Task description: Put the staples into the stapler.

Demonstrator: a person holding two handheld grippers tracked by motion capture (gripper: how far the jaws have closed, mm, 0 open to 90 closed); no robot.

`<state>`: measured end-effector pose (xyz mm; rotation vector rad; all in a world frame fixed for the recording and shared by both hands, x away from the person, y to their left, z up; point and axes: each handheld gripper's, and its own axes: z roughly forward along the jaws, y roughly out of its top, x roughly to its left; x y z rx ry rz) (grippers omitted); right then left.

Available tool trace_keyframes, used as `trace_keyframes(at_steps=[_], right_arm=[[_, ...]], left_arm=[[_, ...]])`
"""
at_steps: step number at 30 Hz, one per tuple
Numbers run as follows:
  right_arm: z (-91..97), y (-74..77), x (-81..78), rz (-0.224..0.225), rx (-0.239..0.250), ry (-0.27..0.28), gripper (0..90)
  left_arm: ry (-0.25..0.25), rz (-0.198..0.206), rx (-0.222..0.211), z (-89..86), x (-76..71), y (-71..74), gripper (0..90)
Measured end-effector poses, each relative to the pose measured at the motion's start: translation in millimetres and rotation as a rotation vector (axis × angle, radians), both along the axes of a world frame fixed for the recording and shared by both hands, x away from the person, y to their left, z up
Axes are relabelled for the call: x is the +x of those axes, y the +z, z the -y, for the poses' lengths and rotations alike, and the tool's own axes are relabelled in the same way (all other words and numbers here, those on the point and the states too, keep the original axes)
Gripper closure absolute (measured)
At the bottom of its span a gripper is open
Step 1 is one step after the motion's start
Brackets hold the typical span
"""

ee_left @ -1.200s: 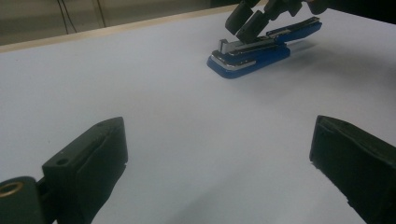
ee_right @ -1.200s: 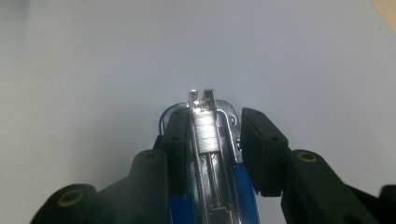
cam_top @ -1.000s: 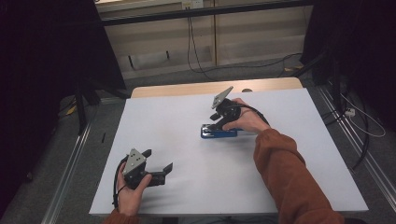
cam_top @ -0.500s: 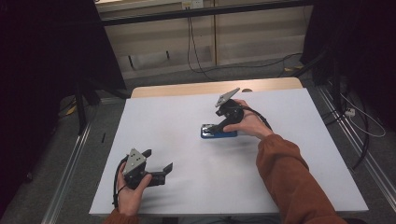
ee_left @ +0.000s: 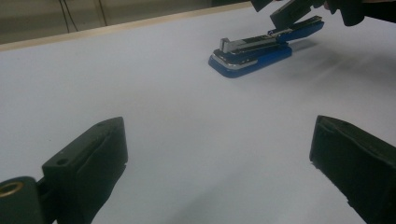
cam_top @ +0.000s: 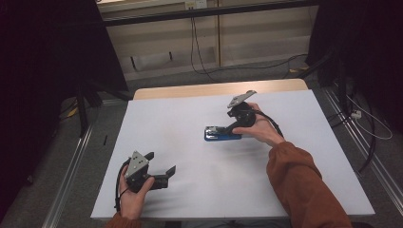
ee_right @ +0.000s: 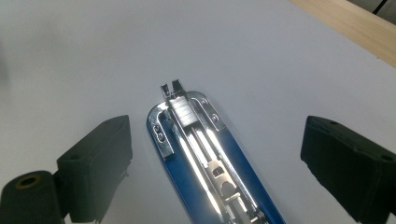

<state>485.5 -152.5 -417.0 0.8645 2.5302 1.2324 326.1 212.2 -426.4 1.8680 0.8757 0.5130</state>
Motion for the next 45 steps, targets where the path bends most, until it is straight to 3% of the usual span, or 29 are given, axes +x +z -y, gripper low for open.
trace_keyframes(at_steps=[15,18,32,45], right_arm=[[18.5,2.7,-23.9,0.054,0.046,-0.092,6.2],[21.4,2.1,-29.9,0.069,0.047,-0.143,6.8],[38.7,5.8,-52.4,0.146,0.106,-0.272,3.4],[55.0,-0.1,-73.1,0.173,0.111,-0.306,3.3]], left_arm=[[-0.001,0.000,0.001,0.3,0.0,-0.2,4.3],[0.001,-0.001,-0.001,0.1,0.4,-0.6,4.3],[0.018,-0.005,-0.017,-4.0,0.7,-1.6,4.3],[0.019,0.002,-0.004,-2.1,-0.1,-0.4,4.3]])
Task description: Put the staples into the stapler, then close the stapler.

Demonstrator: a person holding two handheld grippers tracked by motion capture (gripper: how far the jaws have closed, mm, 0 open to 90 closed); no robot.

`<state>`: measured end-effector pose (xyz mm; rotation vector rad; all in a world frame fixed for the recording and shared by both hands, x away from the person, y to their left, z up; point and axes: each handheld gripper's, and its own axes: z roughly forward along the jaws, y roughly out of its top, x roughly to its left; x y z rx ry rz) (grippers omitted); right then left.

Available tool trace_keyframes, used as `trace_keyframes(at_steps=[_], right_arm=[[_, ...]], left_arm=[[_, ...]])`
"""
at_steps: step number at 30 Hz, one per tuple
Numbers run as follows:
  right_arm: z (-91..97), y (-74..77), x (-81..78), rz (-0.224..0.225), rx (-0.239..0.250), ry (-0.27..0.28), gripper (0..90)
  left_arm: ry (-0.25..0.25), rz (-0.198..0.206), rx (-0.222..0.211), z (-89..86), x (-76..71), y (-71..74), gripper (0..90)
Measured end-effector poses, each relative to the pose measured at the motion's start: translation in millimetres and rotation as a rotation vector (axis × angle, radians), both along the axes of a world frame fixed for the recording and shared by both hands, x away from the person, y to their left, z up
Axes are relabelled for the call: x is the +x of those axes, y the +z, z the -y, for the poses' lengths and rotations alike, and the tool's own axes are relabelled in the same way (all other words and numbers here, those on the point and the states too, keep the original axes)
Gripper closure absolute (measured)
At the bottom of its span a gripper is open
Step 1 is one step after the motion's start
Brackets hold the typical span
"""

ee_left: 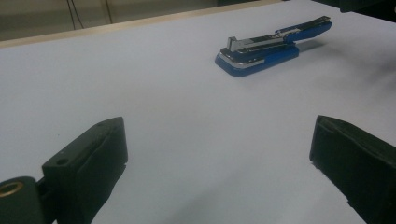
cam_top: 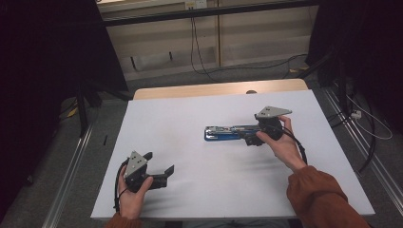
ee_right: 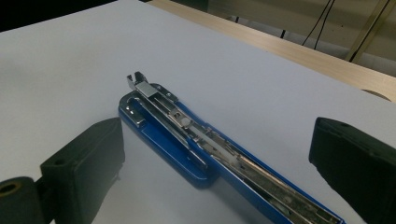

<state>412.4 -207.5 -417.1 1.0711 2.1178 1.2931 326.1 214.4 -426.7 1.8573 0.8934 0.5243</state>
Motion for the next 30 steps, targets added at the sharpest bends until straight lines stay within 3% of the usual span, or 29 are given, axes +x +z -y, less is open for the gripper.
trace_keyframes(at_steps=[10,20,30], right_arm=[[2.9,-7.6,-22.1,0.023,-0.042,-0.032,2.7],[10.5,-2.7,-35.8,0.053,-0.009,-0.056,2.1],[30.6,-11.3,-53.4,0.056,-0.028,-0.106,2.1]], left_arm=[[0.000,0.004,-0.010,-0.4,-0.5,0.7,4.2],[-0.030,0.002,0.019,1.5,-0.6,0.9,4.3],[-0.041,-0.039,-0.027,4.1,2.9,0.8,5.6]])
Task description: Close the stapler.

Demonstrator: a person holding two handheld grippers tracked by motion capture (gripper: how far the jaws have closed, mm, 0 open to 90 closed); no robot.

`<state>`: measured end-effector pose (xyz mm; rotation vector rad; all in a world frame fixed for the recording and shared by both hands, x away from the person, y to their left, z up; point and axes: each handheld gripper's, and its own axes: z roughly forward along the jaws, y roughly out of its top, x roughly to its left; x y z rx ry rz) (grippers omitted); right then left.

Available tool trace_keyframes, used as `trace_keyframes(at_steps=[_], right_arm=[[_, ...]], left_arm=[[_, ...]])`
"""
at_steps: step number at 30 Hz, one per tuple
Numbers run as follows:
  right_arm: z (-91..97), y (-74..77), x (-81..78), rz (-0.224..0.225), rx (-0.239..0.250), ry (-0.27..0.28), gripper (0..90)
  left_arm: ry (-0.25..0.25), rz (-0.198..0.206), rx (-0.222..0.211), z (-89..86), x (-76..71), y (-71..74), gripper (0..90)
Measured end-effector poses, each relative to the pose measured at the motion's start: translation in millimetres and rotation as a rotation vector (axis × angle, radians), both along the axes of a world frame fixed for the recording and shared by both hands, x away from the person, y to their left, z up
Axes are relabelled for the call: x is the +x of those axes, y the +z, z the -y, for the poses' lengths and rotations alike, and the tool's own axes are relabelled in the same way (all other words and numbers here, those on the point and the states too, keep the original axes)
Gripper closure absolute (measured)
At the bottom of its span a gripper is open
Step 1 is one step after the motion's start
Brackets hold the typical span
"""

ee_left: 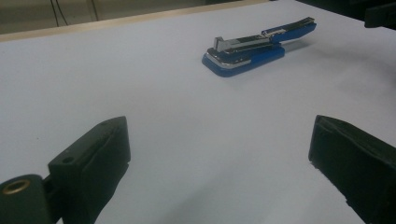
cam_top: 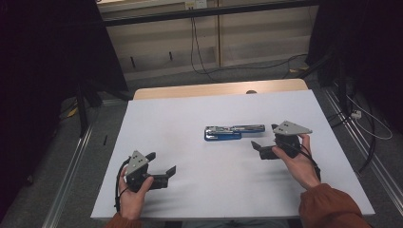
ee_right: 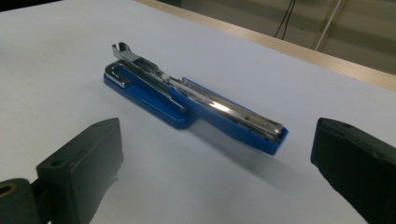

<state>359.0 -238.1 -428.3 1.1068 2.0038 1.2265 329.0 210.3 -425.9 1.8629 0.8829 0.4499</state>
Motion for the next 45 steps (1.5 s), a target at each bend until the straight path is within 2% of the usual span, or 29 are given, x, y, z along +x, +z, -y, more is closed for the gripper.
trace_keyframes(at_steps=[4,5,8,12,17,20,23,25,28,31,36,40,45], right_arm=[[9.5,-3.6,-5.1,-0.003,-0.008,-0.010,2.2],[11.6,-4.0,-6.0,0.000,-0.007,-0.013,2.2],[18.2,-6.8,-10.2,-0.006,0.007,-0.030,2.2],[25.5,-11.3,-14.5,-0.013,0.000,-0.041,3.1],[30.4,-11.2,-11.5,-0.002,-0.012,-0.096,5.0],[30.1,-11.5,-9.9,-0.003,-0.001,-0.087,4.1],[29.2,-14.1,-7.6,-0.020,0.013,-0.074,4.2],[27.9,-15.5,-6.5,-0.025,0.005,-0.069,5.0],[26.7,-16.3,-4.9,-0.030,0.005,-0.082,4.2],[26.6,-16.5,-1.9,-0.032,0.017,-0.079,10.0],[27.8,-18.5,2.4,-0.042,0.031,-0.070,19.8],[31.2,-19.5,4.8,-0.031,0.040,-0.091,26.8],[31.6,-21.0,6.1,-0.055,0.050,-0.072,37.3]], left_arm=[[-0.022,-0.006,-0.006,5.1,3.7,0.5,5.9],[-0.030,-0.002,0.002,6.1,5.0,1.1,5.9],[-0.048,-0.008,-0.012,11.2,7.0,1.0,5.8],[-0.056,0.005,0.019,19.5,10.9,-0.1,5.8],[-0.074,-0.004,0.010,30.6,17.0,-0.4,5.8],[-0.084,0.007,0.014,36.0,20.7,-1.0,5.1],[-0.051,0.029,0.042,44.8,27.1,-2.6,5.4],[-0.060,0.020,0.041,49.7,32.5,-3.4,5.4],[-0.070,0.034,0.037,59.6,40.0,-4.8,4.6],[-0.075,0.041,0.031,66.5,46.4,-4.5,4.3],[-0.087,0.057,0.052,77.8,56.5,-4.7,3.6],[-0.094,0.064,0.058,86.0,64.2,-3.9,3.6],[-0.097,0.064,0.050,96.8,75.3,-7.2,5.0]])
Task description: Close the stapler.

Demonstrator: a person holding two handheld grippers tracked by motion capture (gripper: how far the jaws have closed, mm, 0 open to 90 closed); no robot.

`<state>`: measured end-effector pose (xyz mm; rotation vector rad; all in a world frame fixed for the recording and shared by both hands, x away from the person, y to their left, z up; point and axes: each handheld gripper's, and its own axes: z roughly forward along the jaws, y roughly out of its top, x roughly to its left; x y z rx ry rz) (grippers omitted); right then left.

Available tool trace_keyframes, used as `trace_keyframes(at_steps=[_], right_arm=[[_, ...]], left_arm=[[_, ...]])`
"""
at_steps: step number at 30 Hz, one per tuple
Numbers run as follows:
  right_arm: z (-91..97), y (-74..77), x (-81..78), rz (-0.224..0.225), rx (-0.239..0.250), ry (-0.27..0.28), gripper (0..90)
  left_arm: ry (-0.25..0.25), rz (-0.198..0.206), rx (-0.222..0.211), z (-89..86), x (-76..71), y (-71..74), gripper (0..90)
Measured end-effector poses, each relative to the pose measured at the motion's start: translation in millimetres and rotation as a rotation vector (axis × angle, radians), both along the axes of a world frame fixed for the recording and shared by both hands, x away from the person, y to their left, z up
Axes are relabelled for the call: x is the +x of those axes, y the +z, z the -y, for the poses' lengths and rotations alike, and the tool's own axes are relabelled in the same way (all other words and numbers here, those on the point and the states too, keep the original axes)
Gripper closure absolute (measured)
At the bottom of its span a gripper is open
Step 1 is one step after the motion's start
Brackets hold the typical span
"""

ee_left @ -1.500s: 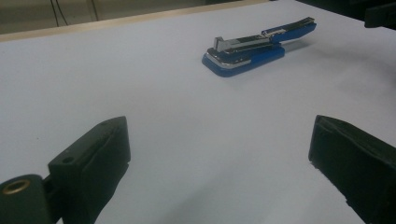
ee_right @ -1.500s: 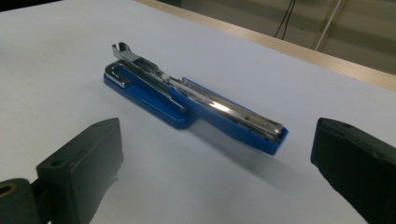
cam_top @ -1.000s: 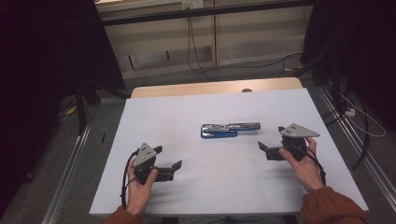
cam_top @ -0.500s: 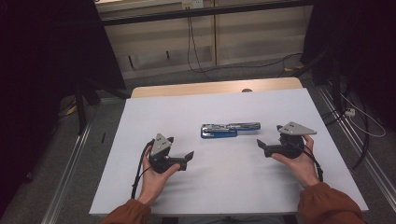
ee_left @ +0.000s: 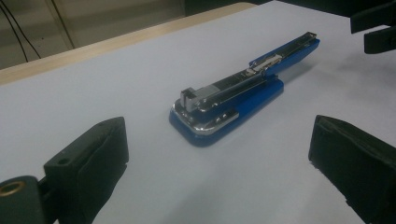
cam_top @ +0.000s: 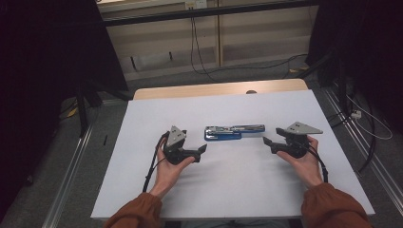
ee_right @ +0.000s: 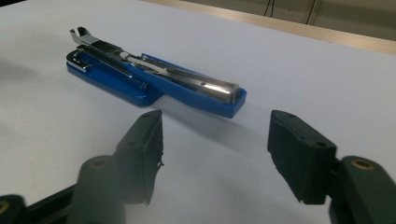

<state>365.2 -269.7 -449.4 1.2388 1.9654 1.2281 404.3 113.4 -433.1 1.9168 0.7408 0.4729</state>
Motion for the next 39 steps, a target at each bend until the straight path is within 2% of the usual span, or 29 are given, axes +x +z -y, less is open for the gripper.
trace_keyframes(at_steps=[2,5,8,12,15,16,18,20,23,24,26,27,29,30,33,36,38,39], right_arm=[[-2.1,0.0,0.2,0.006,-0.009,0.007,39.9],[-3.0,-1.3,1.1,0.004,-0.008,0.019,50.7],[-3.3,-3.5,2.0,-0.007,-0.011,0.037,62.3],[-3.7,-4.0,1.8,-0.011,-0.017,0.057,76.6],[-3.9,-5.5,2.6,-0.019,-0.019,0.066,81.7],[-3.6,-6.4,2.9,-0.021,-0.017,0.068,84.1],[-3.8,-7.5,3.2,-0.026,-0.018,0.080,90.0],[-3.9,-7.2,3.2,-0.020,-0.022,0.083,90.0],[-3.9,-6.1,3.1,-0.009,-0.040,0.078,90.0],[-3.8,-6.0,3.3,-0.006,-0.055,0.078,90.0],[-3.0,-5.8,3.4,-0.005,-0.047,0.080,90.0],[-2.7,-5.7,3.3,-0.005,-0.049,0.080,90.0],[-2.3,-5.9,3.4,-0.004,-0.046,0.084,90.0],[-2.2,-6.0,3.4,-0.006,-0.043,0.091,90.0],[-1.8,-7.0,3.5,-0.021,-0.036,0.109,90.0],[-2.8,-7.2,3.9,-0.025,-0.029,0.119,90.0],[-4.3,-7.1,3.8,-0.029,-0.023,0.124,90.0],[-5.0,-7.3,4.0,-0.029,-0.024,0.128,90.0]], left_arm=[[0.000,-0.008,-0.008,4.3,3.1,-1.3,5.5],[-0.007,0.010,0.014,9.8,6.8,0.1,5.4],[-0.004,0.019,0.011,15.3,12.8,1.3,5.6],[0.012,-0.012,0.014,21.2,22.3,0.3,6.4],[0.012,-0.019,0.003,23.6,28.6,1.1,7.4],[0.009,-0.025,0.014,24.6,30.8,1.9,8.2],[0.001,-0.008,0.048,26.7,36.2,2.9,8.7],[0.014,-0.009,0.038,27.7,41.4,2.9,10.0],[0.028,-0.013,0.050,30.2,48.7,1.3,12.4],[0.027,-0.019,0.048,31.0,50.3,0.0,13.8],[0.010,-0.050,0.014,32.5,51.8,-3.5,16.9],[0.000,-0.059,0.013,33.5,52.0,-5.1,18.4],[0.005,-0.042,0.040,36.6,50.4,-6.2,23.4],[-0.005,-0.045,0.032,37.0,50.3,-6.2,25.4],[-0.014,-0.041,0.026,36.0,50.0,-4.9,36.7],[-0.030,-0.061,0.002,37.4,49.6,-7.0,48.9],[-0.050,-0.042,0.016,40.3,47.9,-7.2,57.5],[-0.060,-0.049,0.006,41.5,47.2,-7.2,59.8]])
